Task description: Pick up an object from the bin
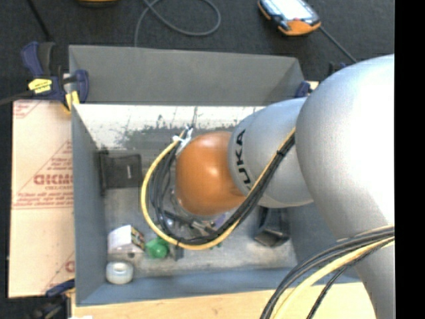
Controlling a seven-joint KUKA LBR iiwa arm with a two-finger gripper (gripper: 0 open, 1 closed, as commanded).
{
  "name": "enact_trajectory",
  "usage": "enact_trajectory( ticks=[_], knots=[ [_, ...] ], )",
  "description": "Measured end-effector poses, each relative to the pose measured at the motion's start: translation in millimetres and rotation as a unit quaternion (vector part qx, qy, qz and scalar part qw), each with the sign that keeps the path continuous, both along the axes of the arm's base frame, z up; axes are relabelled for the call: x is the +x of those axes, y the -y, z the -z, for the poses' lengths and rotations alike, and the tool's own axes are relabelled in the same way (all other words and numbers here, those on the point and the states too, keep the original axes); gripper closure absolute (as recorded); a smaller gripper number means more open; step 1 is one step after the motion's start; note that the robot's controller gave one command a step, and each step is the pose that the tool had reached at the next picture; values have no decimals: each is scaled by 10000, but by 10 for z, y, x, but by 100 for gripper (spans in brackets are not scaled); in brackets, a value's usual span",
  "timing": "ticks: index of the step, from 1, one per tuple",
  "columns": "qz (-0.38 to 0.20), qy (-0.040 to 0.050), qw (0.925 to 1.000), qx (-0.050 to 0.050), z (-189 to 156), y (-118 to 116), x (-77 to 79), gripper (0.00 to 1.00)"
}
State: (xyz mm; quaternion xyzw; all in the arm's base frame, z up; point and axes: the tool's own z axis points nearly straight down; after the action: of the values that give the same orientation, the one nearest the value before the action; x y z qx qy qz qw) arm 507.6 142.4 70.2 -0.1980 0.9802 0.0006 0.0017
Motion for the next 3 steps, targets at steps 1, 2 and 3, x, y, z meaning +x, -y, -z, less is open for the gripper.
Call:
enact_trajectory(
  ticks=[1, 2, 3],
  knots=[
    [4, -4, 10000, -1, -17, 1, -4, 100],
    [6, -4, 10000, -2, -73, 2, -2, 100],
    [13, 7, 10000, 2, -108, 1, 4, 100]
  ],
)
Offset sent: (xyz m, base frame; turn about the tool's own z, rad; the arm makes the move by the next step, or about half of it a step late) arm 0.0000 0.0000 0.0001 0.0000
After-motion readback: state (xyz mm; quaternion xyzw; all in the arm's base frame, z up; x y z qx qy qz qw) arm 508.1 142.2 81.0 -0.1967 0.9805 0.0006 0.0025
